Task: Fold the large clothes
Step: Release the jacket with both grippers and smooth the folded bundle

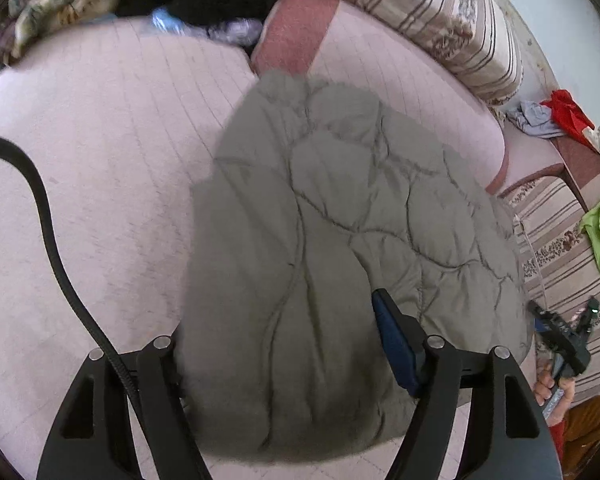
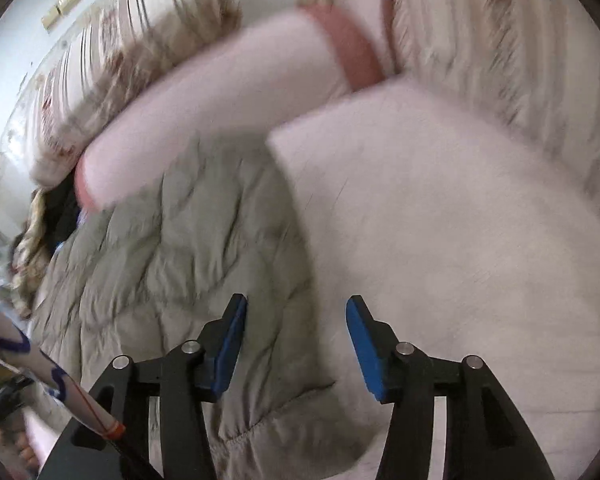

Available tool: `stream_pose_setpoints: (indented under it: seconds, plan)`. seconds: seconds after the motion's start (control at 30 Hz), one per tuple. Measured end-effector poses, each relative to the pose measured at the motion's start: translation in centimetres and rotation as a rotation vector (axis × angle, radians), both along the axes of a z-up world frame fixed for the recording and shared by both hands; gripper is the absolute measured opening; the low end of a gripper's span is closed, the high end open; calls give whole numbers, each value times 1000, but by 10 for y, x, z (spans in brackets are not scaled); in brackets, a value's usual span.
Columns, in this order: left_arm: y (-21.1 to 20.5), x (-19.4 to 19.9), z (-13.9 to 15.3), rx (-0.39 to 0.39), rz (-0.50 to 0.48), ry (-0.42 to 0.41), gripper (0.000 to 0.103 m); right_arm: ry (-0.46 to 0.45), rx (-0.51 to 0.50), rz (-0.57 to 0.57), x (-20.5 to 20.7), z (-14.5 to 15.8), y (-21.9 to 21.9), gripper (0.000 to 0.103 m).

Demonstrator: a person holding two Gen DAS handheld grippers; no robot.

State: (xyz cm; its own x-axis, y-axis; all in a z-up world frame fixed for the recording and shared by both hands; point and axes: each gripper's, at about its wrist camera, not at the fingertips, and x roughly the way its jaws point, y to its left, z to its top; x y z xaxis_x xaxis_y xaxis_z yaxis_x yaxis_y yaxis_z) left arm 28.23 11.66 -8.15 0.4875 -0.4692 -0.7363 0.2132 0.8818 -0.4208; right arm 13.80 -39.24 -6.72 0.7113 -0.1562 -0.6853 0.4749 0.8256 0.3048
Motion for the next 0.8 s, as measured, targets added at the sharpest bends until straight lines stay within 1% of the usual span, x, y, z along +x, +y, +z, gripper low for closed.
stream_pose_setpoints:
  seconds: [0.07,0.1,0.13,0.17,0.23,0.33,0.4,0.43,0.5,0.53,0.6,0.63,0.67,0.73,0.8]
  plan:
    - [11,-12,19,37,34,-61,73,-32,-92,-62,-7,18,8,56]
    - [15,-16,25,56,57,-86,73,-50,-126,-75,-8,26,15,56]
    - [17,-26,36,115,109,-139,73,-67,-147,-67,-7,33,25,56]
    - [16,-33,45,149,134,-179,73,-77,-158,-38,-4,38,37,56]
    - [5,-43,55,163,131,-232,73,-84,-188,62,7,42,69,56]
    - [-31,-45,55,182,70,-250,73,-69,-278,216,30,37,127,56]
    - [-55,-37,42,205,34,-232,73,-52,-317,301,46,28,161,56]
    - [-63,-33,34,212,19,-218,73,-44,-327,323,52,23,171,56]
    - [-74,-24,14,267,17,-178,73,-13,-347,345,64,11,183,56]
    - [-80,-21,5,321,22,-178,73,0,-361,335,69,7,182,56]
    - [-84,-23,-1,382,14,-215,73,21,-402,286,77,0,174,58]
    - [-84,-25,1,400,12,-230,73,34,-415,253,80,-2,166,67]
    - [-83,-26,4,406,14,-240,73,41,-412,218,80,-3,155,68]
    - [-75,-30,13,395,35,-273,73,62,-428,107,78,-2,128,68]
    - [-67,-32,18,398,76,-288,73,61,-400,58,71,1,109,68]
